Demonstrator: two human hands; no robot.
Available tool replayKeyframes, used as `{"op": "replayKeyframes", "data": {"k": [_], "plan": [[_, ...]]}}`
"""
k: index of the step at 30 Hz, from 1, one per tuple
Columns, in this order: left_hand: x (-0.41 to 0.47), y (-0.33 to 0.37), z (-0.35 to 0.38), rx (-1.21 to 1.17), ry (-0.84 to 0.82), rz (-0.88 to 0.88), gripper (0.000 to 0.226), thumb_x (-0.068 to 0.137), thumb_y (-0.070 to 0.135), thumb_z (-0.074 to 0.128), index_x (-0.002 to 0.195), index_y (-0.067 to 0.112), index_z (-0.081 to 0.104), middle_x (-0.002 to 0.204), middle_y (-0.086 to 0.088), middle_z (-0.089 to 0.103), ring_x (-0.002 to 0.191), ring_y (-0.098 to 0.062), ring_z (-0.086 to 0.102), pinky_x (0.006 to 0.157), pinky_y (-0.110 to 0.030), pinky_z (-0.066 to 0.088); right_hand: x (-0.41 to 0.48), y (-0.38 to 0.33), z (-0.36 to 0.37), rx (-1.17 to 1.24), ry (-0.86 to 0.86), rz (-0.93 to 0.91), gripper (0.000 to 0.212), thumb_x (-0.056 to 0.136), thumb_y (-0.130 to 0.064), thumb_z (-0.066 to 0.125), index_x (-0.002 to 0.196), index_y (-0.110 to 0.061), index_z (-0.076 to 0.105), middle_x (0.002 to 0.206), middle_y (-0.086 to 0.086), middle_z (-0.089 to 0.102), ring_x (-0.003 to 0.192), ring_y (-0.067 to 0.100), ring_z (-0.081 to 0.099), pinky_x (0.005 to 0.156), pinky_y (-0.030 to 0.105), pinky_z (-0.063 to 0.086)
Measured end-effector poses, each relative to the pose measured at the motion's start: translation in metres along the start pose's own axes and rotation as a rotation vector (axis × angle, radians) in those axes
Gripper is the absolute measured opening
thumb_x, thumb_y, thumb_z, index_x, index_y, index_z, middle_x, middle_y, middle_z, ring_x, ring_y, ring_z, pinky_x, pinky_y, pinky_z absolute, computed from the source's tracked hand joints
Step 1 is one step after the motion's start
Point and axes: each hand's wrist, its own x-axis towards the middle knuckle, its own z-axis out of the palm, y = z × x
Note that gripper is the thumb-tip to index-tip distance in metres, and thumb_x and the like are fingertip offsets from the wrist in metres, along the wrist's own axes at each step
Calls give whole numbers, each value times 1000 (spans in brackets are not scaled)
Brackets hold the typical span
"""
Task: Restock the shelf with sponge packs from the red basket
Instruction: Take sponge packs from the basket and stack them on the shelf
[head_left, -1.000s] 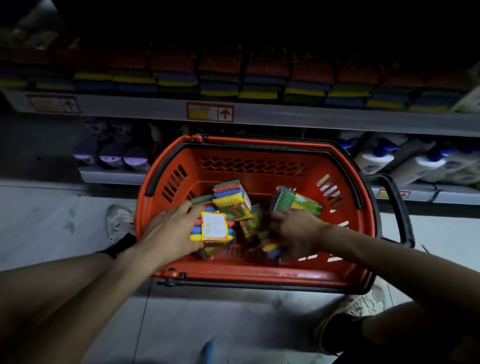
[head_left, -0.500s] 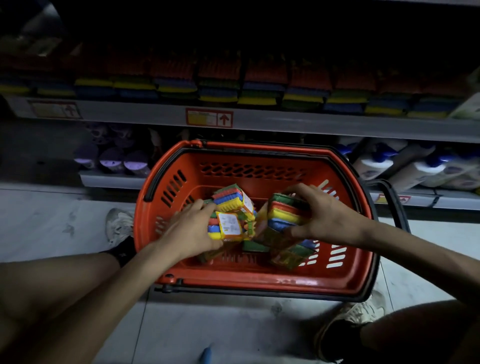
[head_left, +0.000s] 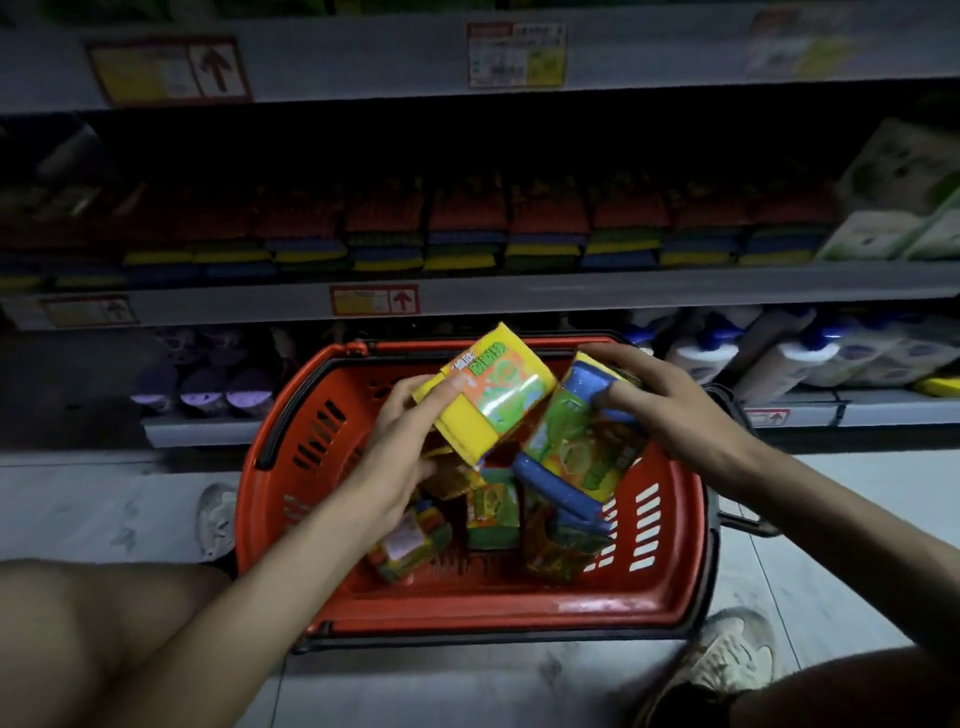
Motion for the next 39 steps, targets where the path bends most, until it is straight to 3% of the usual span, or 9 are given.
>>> {"op": "replayKeyframes", "data": {"k": [2, 6, 11, 15, 20, 26, 31, 35, 39], "plan": [[-6, 6, 19, -105, -15, 4, 59, 66, 45, 84, 115, 18, 63, 100, -3, 72, 90, -22, 70, 83, -55, 59, -3, 0, 1, 39, 41, -4, 36, 90, -32, 74, 124, -39, 66, 117, -12, 73, 100, 6, 73, 81, 22, 58], [-12, 14, 46, -170, -37, 25, 65, 67, 36, 82, 125, 17, 60, 115, -9, 75, 99, -23, 72, 82, -48, 61, -8, 1, -4, -2, 143, -18, 57, 72, -60, 84, 123, -41, 67, 115, -15, 73, 98, 2, 72, 86, 30, 59], [-13, 27, 57, 36, -94, 125, 53, 73, 33, 87, 121, 26, 66, 111, -6, 77, 104, -23, 74, 95, -47, 57, -13, -7, -30, 143, 244, -6, 42, 77, -32, 87, 117, -30, 75, 106, -7, 77, 95, 12, 75, 82, 33, 61], [-17, 41, 72, 93, -80, 217, 58, 67, 39, 85, 120, 24, 67, 105, -5, 79, 103, -26, 74, 90, -45, 57, -20, -10, -57, 191, 284, -37, 32, 80, -20, 85, 110, -27, 78, 99, -4, 79, 93, 16, 76, 74, 32, 62], [-20, 62, 103, 31, -25, 282, 70, 58, 50, 93, 117, 23, 65, 103, -2, 80, 103, -22, 74, 101, -53, 53, -30, -15, -90, 202, 319, -76, 31, 78, -29, 85, 108, -24, 80, 99, -5, 80, 92, 12, 76, 71, 26, 60], [-29, 81, 161, -99, -49, 297, 60, 70, 34, 87, 118, 10, 62, 100, -6, 80, 94, -19, 77, 93, -48, 60, -39, -15, -121, 165, 328, -106, 27, 77, -38, 83, 101, -24, 82, 96, -5, 80, 90, 13, 76, 71, 26, 59], [-22, 82, 208, -219, 6, 232, 48, 79, 24, 86, 115, 6, 60, 101, -11, 78, 90, -20, 77, 86, -42, 63, -44, -15, -139, -21, 313, -188, 50, 69, -48, 86, 117, -43, 74, 113, -20, 73, 103, -2, 70, 88, 30, 59], [-15, 83, 239, -287, 21, 188, 46, 79, 26, 87, 111, 7, 59, 104, -15, 76, 95, -26, 76, 86, -45, 63, -45, -12, -150, -54, 238, -209, 66, 69, -49, 89, 130, -47, 65, 125, -22, 69, 115, 2, 66, 100, 36, 54], [-8, 77, 259, -203, 56, 225, 53, 70, 41, 92, 106, 14, 63, 101, -10, 78, 95, -25, 76, 88, -45, 62, -46, -7, -159, 0, 190, -235, 75, 71, -34, 91, 135, -50, 55, 126, -27, 67, 110, -6, 66, 92, 16, 54]]}}
